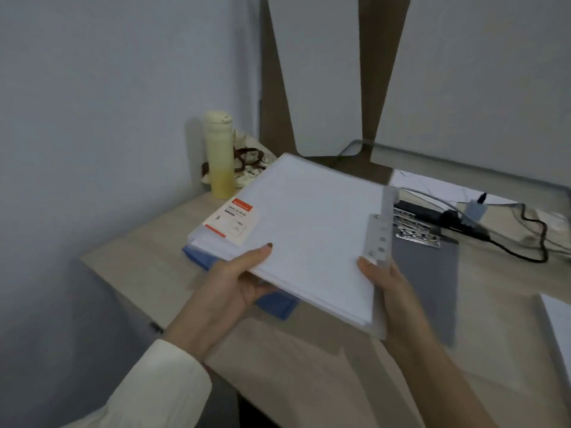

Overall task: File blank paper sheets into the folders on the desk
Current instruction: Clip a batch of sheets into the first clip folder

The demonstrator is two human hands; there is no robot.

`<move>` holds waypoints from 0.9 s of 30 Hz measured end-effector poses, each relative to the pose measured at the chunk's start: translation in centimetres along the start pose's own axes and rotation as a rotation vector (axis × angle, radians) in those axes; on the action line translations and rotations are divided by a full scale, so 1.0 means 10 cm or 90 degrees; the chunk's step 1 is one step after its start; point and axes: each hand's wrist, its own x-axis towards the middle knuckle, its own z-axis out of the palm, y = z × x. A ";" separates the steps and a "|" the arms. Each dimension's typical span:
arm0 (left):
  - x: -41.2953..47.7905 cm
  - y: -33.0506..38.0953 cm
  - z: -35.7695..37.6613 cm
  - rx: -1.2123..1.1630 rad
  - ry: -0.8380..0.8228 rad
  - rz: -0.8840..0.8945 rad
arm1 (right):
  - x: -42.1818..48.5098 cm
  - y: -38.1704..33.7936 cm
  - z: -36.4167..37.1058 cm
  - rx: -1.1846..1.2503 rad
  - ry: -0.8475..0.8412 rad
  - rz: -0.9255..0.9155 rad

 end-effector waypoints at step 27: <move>0.14 0.55 -1.30 -0.199 0.132 0.125 | 0.13 0.70 0.02 -0.968 0.211 -0.146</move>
